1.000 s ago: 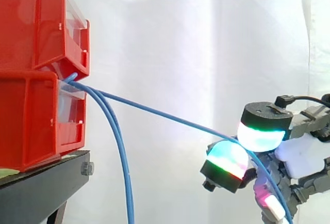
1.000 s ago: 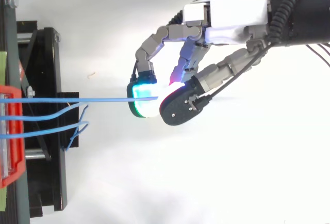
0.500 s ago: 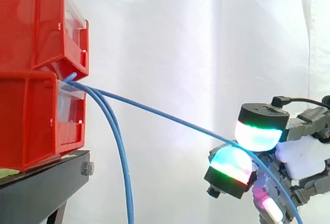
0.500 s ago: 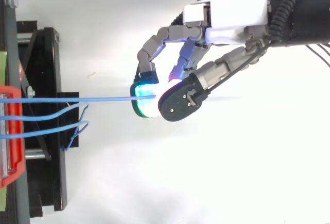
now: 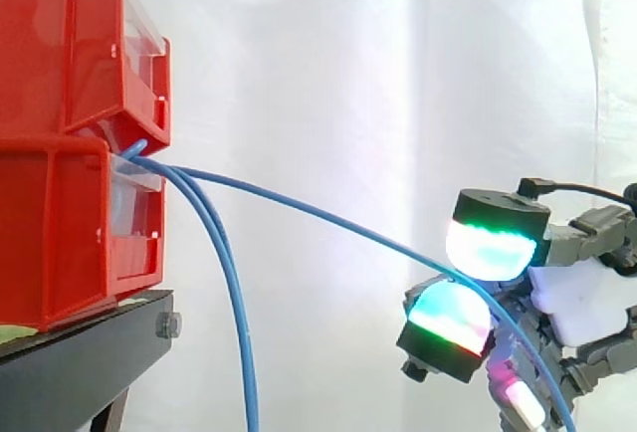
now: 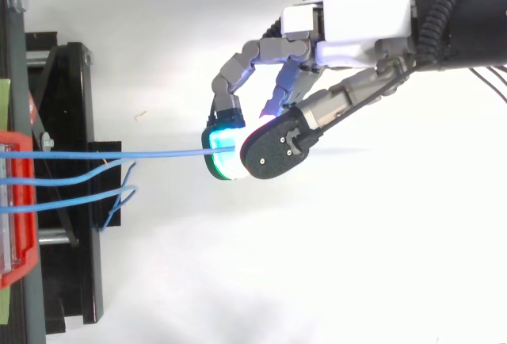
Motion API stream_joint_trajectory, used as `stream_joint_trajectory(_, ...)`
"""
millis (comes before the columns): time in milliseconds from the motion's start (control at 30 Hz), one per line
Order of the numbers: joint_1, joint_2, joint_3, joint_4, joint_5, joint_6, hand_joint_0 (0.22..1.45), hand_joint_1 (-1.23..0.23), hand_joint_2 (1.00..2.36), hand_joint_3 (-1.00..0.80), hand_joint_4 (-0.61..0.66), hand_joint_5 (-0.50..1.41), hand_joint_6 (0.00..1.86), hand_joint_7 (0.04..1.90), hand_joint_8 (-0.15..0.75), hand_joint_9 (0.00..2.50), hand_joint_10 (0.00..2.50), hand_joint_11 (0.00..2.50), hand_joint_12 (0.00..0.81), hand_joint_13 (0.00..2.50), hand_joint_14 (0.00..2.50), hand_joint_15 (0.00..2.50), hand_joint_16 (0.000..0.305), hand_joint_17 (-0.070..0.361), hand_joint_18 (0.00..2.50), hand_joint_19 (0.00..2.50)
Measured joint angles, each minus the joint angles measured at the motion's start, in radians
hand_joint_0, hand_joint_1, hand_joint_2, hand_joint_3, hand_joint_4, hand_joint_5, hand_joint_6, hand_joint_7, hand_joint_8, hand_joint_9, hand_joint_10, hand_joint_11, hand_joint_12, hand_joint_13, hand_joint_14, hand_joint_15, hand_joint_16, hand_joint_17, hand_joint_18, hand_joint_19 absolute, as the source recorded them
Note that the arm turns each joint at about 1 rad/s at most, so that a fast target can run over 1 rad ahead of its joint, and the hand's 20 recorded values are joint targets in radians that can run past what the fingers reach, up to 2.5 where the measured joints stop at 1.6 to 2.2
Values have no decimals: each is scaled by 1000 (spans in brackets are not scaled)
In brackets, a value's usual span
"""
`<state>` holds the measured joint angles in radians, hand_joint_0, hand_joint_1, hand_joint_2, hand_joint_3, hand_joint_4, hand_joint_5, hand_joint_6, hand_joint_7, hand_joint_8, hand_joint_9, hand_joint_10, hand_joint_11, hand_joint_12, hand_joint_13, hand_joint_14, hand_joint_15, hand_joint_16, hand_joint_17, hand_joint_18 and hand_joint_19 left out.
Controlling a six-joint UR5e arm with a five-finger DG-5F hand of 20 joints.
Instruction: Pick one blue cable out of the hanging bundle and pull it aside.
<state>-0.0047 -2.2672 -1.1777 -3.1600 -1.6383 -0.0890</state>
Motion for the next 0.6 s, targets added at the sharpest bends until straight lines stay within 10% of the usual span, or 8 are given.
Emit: stream_joint_trajectory(600, -4, 0, 0, 0, 1, 28, 576, -743, 1012, -50, -150, -31, 884, 1076, 301, 1077, 18, 453, 372, 988, 22, 594, 61, 136, 834, 487)
